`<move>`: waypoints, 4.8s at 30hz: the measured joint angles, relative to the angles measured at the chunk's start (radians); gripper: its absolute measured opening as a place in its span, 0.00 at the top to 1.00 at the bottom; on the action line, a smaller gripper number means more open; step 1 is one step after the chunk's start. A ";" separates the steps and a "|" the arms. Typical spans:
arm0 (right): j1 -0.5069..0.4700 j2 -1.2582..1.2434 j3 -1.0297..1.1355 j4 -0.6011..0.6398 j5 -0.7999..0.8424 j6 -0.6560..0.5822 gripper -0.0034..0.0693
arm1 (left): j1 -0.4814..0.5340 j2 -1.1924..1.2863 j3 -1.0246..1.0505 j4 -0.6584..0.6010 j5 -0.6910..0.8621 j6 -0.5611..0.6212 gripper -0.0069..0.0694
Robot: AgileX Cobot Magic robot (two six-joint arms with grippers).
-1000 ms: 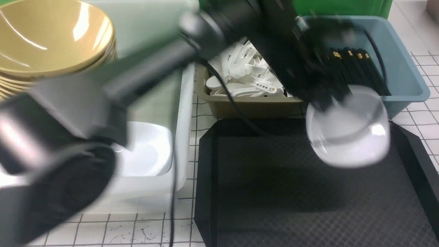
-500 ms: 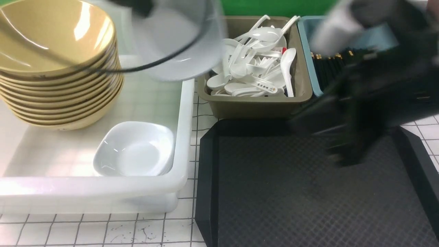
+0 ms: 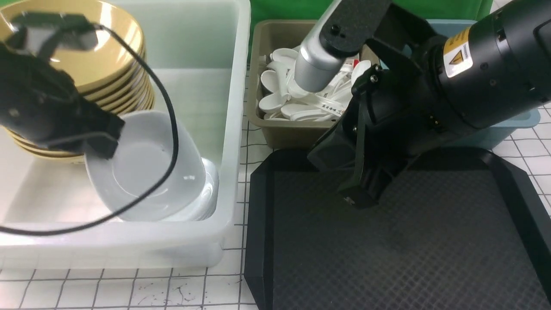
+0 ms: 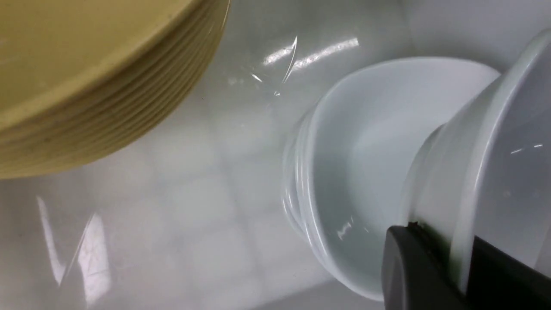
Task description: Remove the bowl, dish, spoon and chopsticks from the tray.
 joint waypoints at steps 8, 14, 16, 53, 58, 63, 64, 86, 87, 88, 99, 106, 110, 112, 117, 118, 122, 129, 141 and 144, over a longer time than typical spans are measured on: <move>0.000 0.000 0.000 -0.006 -0.002 0.000 0.87 | -0.004 0.003 0.056 -0.027 -0.103 0.018 0.84; 0.000 0.000 0.000 -0.013 -0.001 0.000 0.86 | -0.028 0.072 0.056 -0.019 -0.122 0.031 0.49; 0.000 0.000 0.000 -0.014 0.008 0.000 0.86 | -0.028 0.094 0.056 -0.009 -0.114 0.031 0.36; 0.000 -0.376 0.405 -0.100 -0.293 0.089 0.83 | -0.028 -0.673 0.429 0.191 -0.207 -0.140 0.92; 0.000 -0.497 0.584 0.016 -0.516 0.071 0.83 | -0.028 -0.900 0.624 0.191 -0.294 -0.138 0.93; 0.000 -0.572 0.684 0.118 -0.679 0.063 0.83 | -0.028 -1.051 0.741 0.191 -0.403 -0.132 0.93; 0.000 -0.577 0.690 0.124 -0.693 0.063 0.83 | -0.028 -1.075 0.754 0.191 -0.418 -0.131 0.93; 0.000 -0.583 0.704 0.142 -0.732 0.059 0.81 | -0.028 -1.152 0.825 0.191 -0.420 -0.129 0.93; 0.000 -0.583 0.704 0.142 -0.732 0.059 0.81 | -0.028 -1.152 0.825 0.191 -0.419 -0.129 0.93; 0.000 -0.583 0.704 0.142 -0.732 0.059 0.81 | -0.028 -1.152 0.825 0.191 -0.419 -0.129 0.93; -0.011 -0.715 0.962 0.134 -1.093 0.066 0.91 | -0.028 -1.152 0.826 0.191 -0.416 -0.129 0.93; -0.211 -0.988 1.256 0.116 -1.236 0.136 0.91 | -0.028 -1.152 0.826 0.191 -0.416 -0.129 0.93; -0.395 -1.146 1.380 0.002 -1.229 0.202 0.91 | -0.028 -1.152 0.826 0.191 -0.416 -0.129 0.93; -0.460 -1.183 1.397 -0.035 -1.212 0.235 0.91 | -0.028 -1.152 0.826 0.191 -0.416 -0.129 0.93; -0.682 -1.333 1.399 -0.192 -0.963 0.388 0.91 | -0.028 -1.152 0.829 0.191 -0.416 -0.129 0.93; -0.694 -1.349 1.399 -0.204 -0.941 0.401 0.91 | -0.028 -1.152 0.829 0.191 -0.416 -0.129 0.93; -0.765 -1.398 1.399 -0.266 -0.749 0.476 0.91 | -0.028 -1.152 0.830 0.191 -0.416 -0.129 0.93; -0.758 -1.401 1.400 -0.273 -0.640 0.483 0.91 | -0.028 -1.152 0.830 0.191 -0.416 -0.129 0.93; -0.756 -1.401 1.400 -0.274 -0.636 0.483 0.90 | -0.028 -1.152 0.830 0.191 -0.416 -0.129 0.93; -0.756 -1.401 1.400 -0.274 -0.636 0.483 0.90 | -0.028 -1.152 0.830 0.191 -0.416 -0.129 0.93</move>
